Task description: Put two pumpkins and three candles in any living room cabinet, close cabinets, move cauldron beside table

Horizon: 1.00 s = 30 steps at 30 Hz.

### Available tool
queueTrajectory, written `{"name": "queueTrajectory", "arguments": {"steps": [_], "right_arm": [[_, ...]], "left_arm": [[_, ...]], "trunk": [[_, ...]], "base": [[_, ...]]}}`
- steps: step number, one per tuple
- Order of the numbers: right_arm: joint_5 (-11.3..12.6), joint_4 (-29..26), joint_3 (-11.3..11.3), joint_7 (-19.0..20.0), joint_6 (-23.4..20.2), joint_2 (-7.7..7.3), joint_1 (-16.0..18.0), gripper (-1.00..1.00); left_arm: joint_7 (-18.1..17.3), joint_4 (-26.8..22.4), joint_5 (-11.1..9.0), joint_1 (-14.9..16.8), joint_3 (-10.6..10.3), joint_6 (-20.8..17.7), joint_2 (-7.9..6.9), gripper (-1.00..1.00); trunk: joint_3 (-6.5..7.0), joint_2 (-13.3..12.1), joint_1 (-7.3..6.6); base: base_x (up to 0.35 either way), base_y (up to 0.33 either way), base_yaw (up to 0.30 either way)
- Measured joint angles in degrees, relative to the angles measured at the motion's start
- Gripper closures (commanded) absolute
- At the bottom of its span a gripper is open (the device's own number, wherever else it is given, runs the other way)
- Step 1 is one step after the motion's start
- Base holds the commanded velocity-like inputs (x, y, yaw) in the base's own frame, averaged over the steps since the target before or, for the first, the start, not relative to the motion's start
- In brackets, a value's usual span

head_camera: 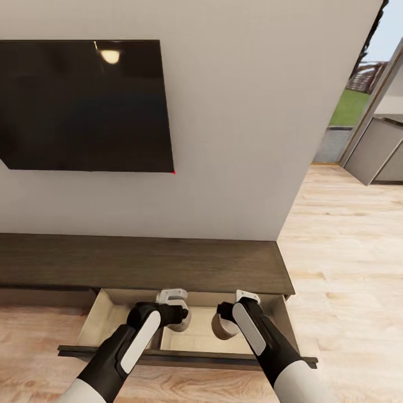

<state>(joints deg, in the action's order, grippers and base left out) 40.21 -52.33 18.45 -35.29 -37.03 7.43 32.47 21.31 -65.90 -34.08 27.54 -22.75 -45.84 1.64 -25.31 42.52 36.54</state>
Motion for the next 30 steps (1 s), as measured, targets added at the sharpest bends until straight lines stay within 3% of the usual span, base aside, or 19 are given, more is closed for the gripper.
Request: {"name": "queueTrajectory", "arguments": {"steps": [4, 8, 13, 20, 30], "right_arm": [[-0.1, 0.2, 0.1, 0.0, 0.5, 0.13, 0.0, 1.00], [-0.1, 0.2, 0.5, 0.0, 2.2, 0.15, 0.0, 1.00], [0.0, 0.4, 4.6, -0.1, 5.8, 0.16, 0.0, 1.00], [-0.1, 0.5, 5.4, -0.1, 6.8, 0.08, 0.0, 1.00], [-0.1, 0.5, 5.5, -0.1, 7.8, -0.09, 0.0, 1.00]], "left_arm": [[-0.1, 1.4, 0.1, 0.0, -0.5, 3.3, 0.11, 1.00], [0.2, 3.8, 0.1, 0.0, -0.9, 5.4, 1.18, 1.00], [0.3, 5.4, 0.5, 0.0, -1.1, 7.4, 1.53, 1.00], [0.6, 5.6, 0.4, 0.0, -1.1, 11.7, 1.54, 1.00], [0.6, 5.6, 0.5, 0.0, -1.1, 12.1, 1.54, 1.00]], "trunk": [[0.01, 0.0, 0.00], [0.00, 0.0, 0.00], [0.01, 0.0, 0.00], [0.00, 0.0, 0.00], [-1.79, 4.0, 2.19]], "base": [[0.000, 0.000, 0.000], [0.000, 0.000, 0.000], [0.000, 0.000, 0.000], [0.000, 0.000, 0.000], [0.000, 0.000, 0.000]]}}
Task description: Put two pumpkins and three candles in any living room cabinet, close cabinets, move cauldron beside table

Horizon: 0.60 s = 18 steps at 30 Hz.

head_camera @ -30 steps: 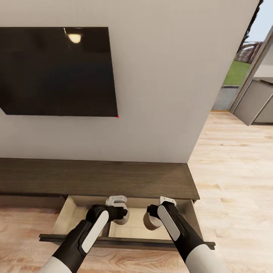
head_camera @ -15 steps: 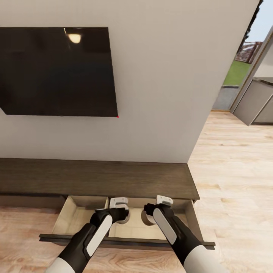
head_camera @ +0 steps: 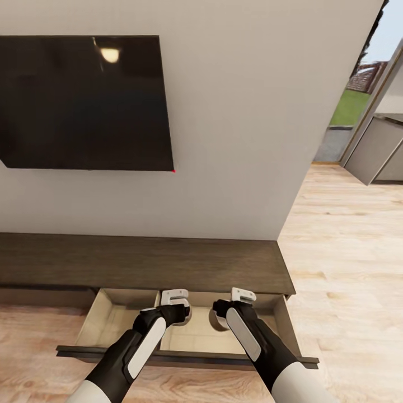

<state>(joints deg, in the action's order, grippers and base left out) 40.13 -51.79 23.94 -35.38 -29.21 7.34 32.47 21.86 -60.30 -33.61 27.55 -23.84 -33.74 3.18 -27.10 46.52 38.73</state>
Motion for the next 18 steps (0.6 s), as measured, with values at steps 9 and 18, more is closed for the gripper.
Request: {"name": "queueTrajectory", "arguments": {"steps": [9, 18], "right_arm": [[0.0, 0.2, 0.0, -0.1, 1.0, -0.11, 0.0, 1.00], [0.2, 4.1, -0.2, -0.1, 1.1, -0.02, 0.0, 1.00]], "left_arm": [[0.1, 0.0, 0.0, 0.0, -0.1, 0.0, 0.00, 1.00], [0.6, 0.0, 0.1, 0.0, -0.1, 0.0, 0.00, 1.00]], "trunk": [[-1.62, 3.6, 1.98], [-3.24, 7.2, 3.96]], "base": [[0.000, 0.000, 0.000], [0.000, 0.000, 0.000]]}}
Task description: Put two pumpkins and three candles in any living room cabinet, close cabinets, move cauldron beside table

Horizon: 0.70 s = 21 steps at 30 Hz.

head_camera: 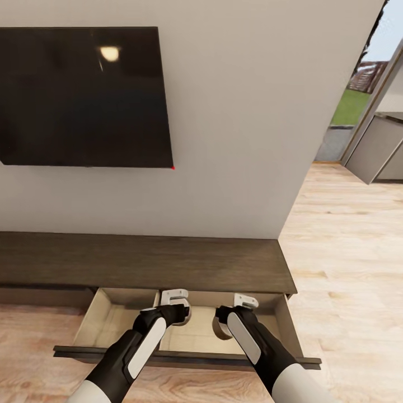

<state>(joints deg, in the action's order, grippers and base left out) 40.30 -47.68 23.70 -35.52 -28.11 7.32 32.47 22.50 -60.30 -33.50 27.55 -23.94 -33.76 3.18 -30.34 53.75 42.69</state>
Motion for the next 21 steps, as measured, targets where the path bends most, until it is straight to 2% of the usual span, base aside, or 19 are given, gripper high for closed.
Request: {"name": "queueTrajectory", "arguments": {"steps": [9, 14, 21], "right_arm": [[0.1, 0.3, -0.2, -0.5, 0.2, 0.01, 0.0, 1.00], [-0.1, 0.3, -0.1, -0.6, 2.6, 0.01, 0.0, 1.00], [0.0, 0.3, -0.1, -0.7, 3.3, 0.01, 0.0, 1.00]], "left_arm": [[0.2, 0.0, -0.1, 0.0, 0.1, 0.0, 0.09, 1.00], [0.3, 0.1, 1.1, 0.0, 0.1, 0.1, 0.19, 1.00], [0.3, 0.0, 1.6, 0.0, 0.2, 0.1, 0.18, 1.00]], "trunk": [[-1.62, 3.6, 1.98], [-2.51, 5.6, 3.08], [-3.77, 8.4, 4.61]], "base": [[0.000, 0.000, 0.000], [0.000, 0.000, 0.000], [0.000, 0.000, 0.000]]}}
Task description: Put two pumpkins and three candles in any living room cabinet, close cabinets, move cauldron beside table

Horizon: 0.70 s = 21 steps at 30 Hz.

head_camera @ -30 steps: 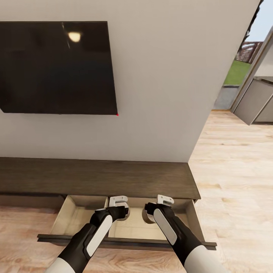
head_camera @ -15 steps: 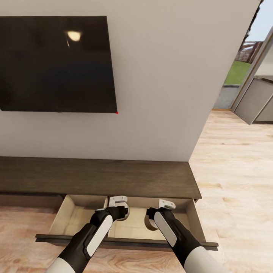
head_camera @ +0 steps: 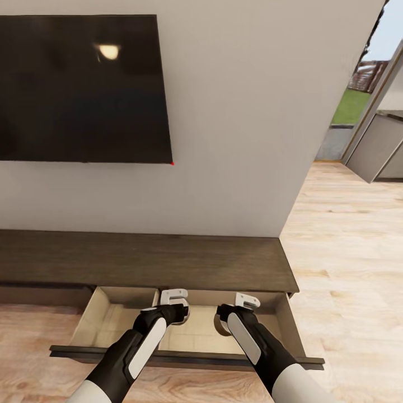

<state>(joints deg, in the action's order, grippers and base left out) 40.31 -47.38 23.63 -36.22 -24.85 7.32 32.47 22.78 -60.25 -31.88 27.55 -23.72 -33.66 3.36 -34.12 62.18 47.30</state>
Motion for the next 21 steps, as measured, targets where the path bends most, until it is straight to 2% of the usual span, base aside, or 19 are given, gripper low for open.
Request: {"name": "queueTrajectory", "arguments": {"steps": [21], "right_arm": [[0.0, 0.0, 0.0, 0.0, 0.0, 0.00, 0.0, 1.00]], "left_arm": [[0.0, 0.0, 0.0, 0.0, 0.0, 0.0, 0.00, 1.00]], "trunk": [[-3.77, 8.4, 4.61]], "base": [[0.000, 0.000, 0.000]]}}
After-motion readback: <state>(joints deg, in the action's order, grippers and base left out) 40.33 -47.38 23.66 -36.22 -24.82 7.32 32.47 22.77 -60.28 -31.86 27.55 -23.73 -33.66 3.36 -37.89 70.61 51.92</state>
